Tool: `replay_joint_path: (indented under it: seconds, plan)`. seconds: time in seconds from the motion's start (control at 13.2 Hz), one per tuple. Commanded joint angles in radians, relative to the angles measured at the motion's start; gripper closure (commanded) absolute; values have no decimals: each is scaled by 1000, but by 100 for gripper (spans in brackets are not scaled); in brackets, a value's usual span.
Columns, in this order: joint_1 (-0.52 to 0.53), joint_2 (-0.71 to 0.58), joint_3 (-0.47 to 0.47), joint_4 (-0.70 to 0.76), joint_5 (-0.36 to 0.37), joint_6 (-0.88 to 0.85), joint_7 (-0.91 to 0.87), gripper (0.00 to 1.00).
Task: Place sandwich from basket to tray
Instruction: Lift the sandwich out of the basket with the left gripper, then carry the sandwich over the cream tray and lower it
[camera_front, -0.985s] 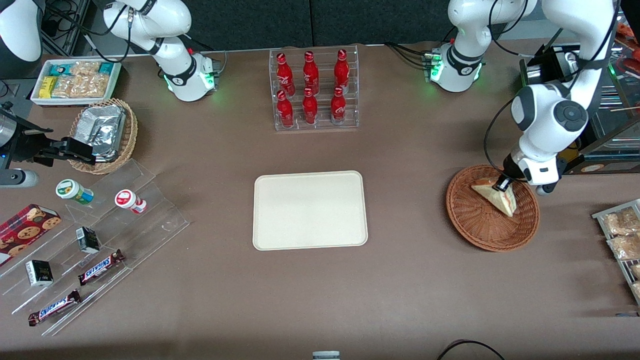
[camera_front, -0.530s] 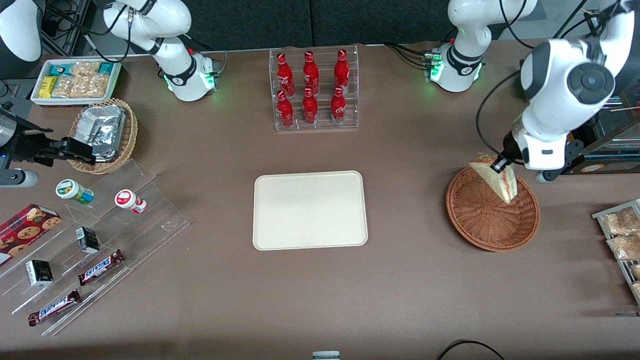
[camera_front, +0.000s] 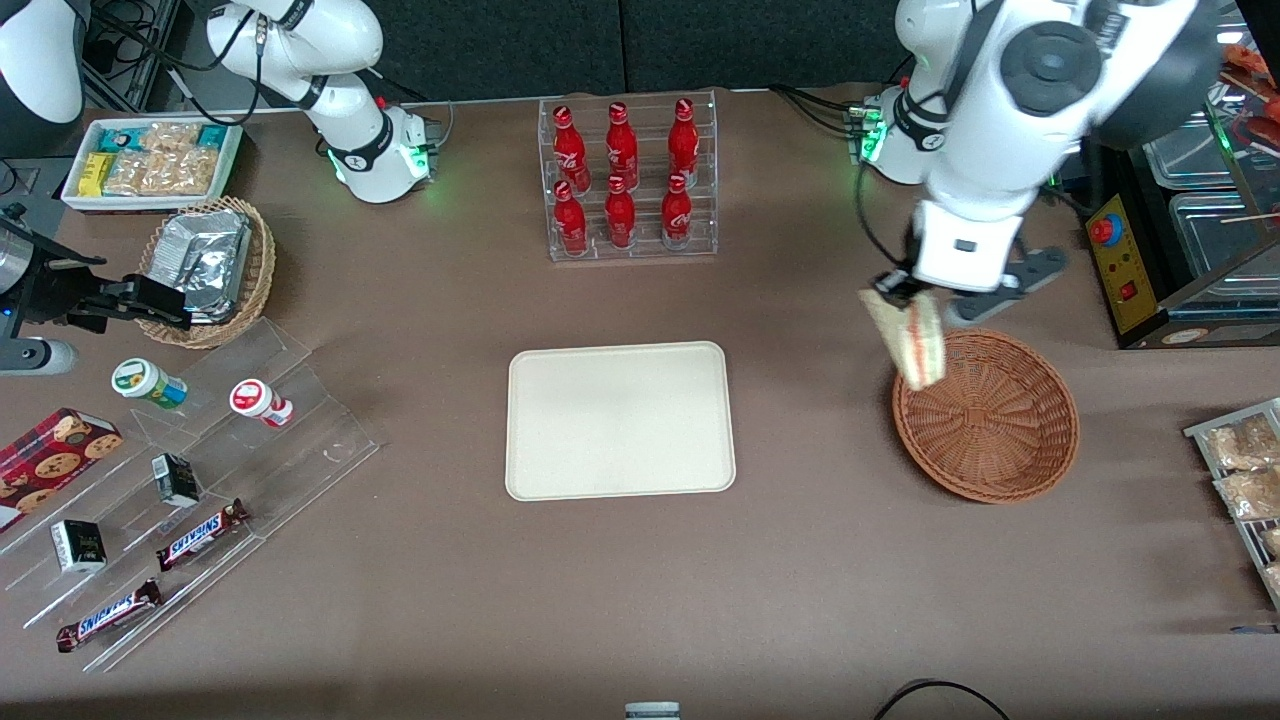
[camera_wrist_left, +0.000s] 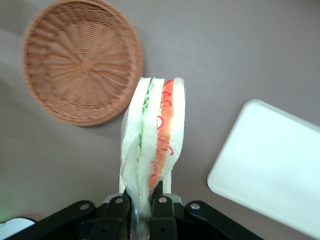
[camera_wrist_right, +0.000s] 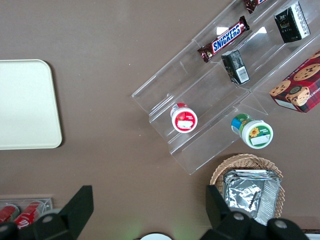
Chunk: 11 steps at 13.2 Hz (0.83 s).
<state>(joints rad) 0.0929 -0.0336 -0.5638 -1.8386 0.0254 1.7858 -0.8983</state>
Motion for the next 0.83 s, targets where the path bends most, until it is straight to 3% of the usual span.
replay_joint_path:
  seconds: [0.0,0.15,0.38,0.53,0.76]
  plan:
    - [1,101,-85,73,5,-1,9,100]
    - [-34,190,-114,108,16,44,10,100]
    - [-123,349,-114,136,128,119,1,100]
    - [-159,444,-113,134,152,226,-5,100]
    - [-182,564,-108,139,246,326,-52,100]
